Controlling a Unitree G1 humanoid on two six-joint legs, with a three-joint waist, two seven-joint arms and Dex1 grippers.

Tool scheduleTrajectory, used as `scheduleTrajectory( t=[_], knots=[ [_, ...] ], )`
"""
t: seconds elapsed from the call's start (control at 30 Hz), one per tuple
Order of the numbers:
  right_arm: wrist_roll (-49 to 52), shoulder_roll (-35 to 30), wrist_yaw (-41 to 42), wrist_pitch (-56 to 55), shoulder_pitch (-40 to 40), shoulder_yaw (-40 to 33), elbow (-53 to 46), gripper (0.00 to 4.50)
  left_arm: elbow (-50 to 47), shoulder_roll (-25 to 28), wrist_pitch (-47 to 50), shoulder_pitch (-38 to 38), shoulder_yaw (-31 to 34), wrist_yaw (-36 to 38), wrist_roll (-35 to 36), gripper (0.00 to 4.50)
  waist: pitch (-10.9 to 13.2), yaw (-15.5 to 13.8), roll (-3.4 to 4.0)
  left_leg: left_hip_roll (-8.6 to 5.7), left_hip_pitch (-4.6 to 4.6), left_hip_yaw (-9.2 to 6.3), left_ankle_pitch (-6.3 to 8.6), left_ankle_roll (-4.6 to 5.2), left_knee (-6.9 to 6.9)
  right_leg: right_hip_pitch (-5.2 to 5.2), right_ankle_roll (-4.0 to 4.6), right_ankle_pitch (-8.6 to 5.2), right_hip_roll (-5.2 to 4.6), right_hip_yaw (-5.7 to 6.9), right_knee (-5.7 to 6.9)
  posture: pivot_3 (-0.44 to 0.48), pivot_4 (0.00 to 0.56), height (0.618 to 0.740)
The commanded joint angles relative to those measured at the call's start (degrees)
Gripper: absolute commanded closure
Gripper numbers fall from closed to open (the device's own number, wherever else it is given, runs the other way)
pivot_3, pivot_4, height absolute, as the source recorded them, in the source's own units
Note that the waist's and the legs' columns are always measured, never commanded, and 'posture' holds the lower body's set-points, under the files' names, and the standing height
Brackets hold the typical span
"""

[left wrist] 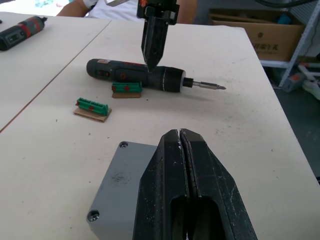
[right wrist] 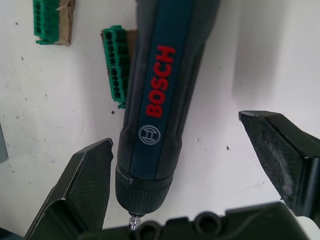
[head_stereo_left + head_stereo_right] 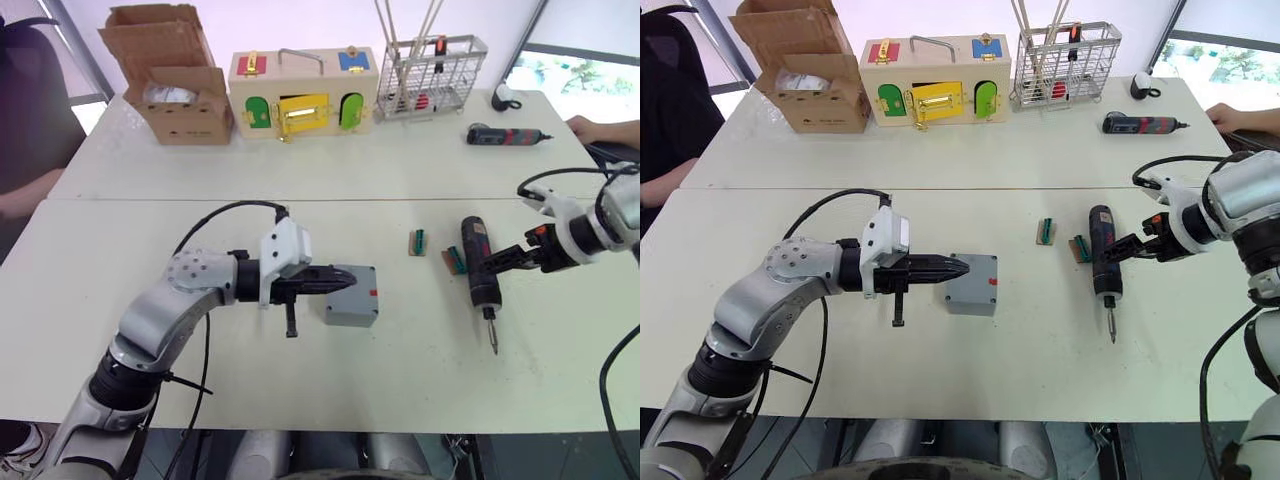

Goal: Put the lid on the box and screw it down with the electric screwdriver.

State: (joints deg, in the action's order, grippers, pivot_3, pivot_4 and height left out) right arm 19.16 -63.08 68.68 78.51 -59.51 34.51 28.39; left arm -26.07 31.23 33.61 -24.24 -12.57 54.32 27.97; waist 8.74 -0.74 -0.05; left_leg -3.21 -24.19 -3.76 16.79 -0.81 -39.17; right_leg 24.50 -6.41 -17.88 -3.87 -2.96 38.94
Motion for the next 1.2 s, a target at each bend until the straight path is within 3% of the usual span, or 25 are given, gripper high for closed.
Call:
scheduleTrajectory(
  t=[0.03, 0.27, 0.83, 0.93, 1.1, 1.2],
  knots=[
    [-2.92, 0.58, 3.08, -1.76, -1.37, 2.46, 1.17, 0.02, -2.25, 0.48, 0.25, -0.46, 0.81, -0.53, 0.65, 4.50, 0.00, 0.02, 0.00, 0.00, 0.00, 0.00, 0.00, 0.00, -0.01, 0.00, 0.00, 0.00, 0.00, 0.00, 0.00, 0.000, 0.150, 0.740],
    [-6.00, -0.03, 7.73, -3.51, 0.77, 6.82, -1.85, 0.02, -1.55, 1.31, -0.31, -0.60, 0.71, -0.20, 0.19, 4.50, 0.00, 0.03, 0.00, 0.00, 0.00, 0.00, 0.00, -0.01, 0.01, 0.01, 0.00, 0.00, 0.00, 0.01, 0.00, 0.000, 0.150, 0.740],
    [-19.52, 1.10, 14.56, -15.86, 5.24, 10.86, 3.06, 0.02, -0.06, 0.44, -0.83, -0.31, 0.14, -0.96, -1.36, 4.50, -0.28, -0.25, -0.47, -0.02, 0.30, -0.26, 0.01, -0.01, -0.06, -0.64, 0.00, 0.00, -0.01, 0.19, -0.38, 0.000, 0.150, 0.740],
    [-18.69, 4.05, 15.38, -10.40, 3.92, 9.44, 5.25, 0.02, -0.05, 0.17, -0.77, -0.26, -0.13, -1.34, -1.73, 4.50, -0.29, -0.23, -0.48, -0.04, 0.79, -0.55, 0.10, 0.12, 0.02, -1.40, 0.01, 0.01, -0.02, 0.37, -0.85, 0.000, 0.150, 0.740],
    [-17.36, 7.75, 12.37, 0.48, 3.03, 6.90, 6.98, 0.02, 0.15, 0.24, -0.84, -0.39, -0.11, -1.25, -2.17, 4.50, -0.36, -0.10, -0.59, -0.06, 0.82, -0.72, 0.12, 0.12, 0.04, -1.48, 0.01, 0.01, -0.05, 0.48, -0.87, 0.000, 0.150, 0.740],
    [-17.86, 5.71, 9.19, 1.36, 6.46, 6.60, -0.97, 0.02, 0.35, 0.33, -0.93, -0.26, -0.09, -1.11, -2.47, 4.50, -0.40, -0.24, -0.66, -0.06, 0.81, -0.77, 0.06, 0.01, 0.06, -1.48, 0.01, 0.01, -0.06, 0.49, -0.87, 0.000, 0.150, 0.740]
  ],
)
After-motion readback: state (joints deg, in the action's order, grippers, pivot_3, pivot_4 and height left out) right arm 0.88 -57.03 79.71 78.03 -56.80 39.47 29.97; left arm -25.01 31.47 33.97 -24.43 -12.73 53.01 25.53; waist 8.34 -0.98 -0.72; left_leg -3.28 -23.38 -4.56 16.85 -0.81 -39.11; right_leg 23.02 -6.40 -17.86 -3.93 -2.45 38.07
